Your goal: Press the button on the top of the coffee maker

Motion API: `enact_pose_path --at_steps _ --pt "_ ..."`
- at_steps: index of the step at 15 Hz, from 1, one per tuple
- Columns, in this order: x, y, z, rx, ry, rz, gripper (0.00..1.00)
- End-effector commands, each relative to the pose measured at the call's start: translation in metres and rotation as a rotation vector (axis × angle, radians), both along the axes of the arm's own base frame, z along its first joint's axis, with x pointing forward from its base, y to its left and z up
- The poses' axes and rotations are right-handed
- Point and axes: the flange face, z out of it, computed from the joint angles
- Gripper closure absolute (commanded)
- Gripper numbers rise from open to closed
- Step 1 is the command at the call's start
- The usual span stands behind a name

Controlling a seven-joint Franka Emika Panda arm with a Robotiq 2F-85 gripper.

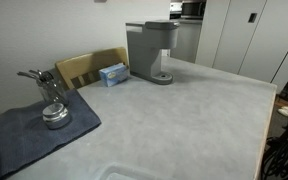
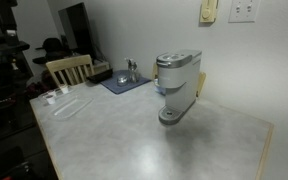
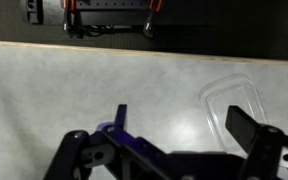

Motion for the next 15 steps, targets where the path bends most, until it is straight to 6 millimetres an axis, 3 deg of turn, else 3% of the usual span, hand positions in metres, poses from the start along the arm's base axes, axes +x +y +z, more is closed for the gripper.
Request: enact_pose_path --at_steps 1,7,15 --pt "0.011 -0.01 -0.009 -0.03 -0.02 -0.035 0.0" --pt "0.04 -0.035 -0.015 -0.102 -0.086 -0.103 0.0" --pt "0.074 -0.094 -0.027 -0.04 -0.137 -0.308 0.0"
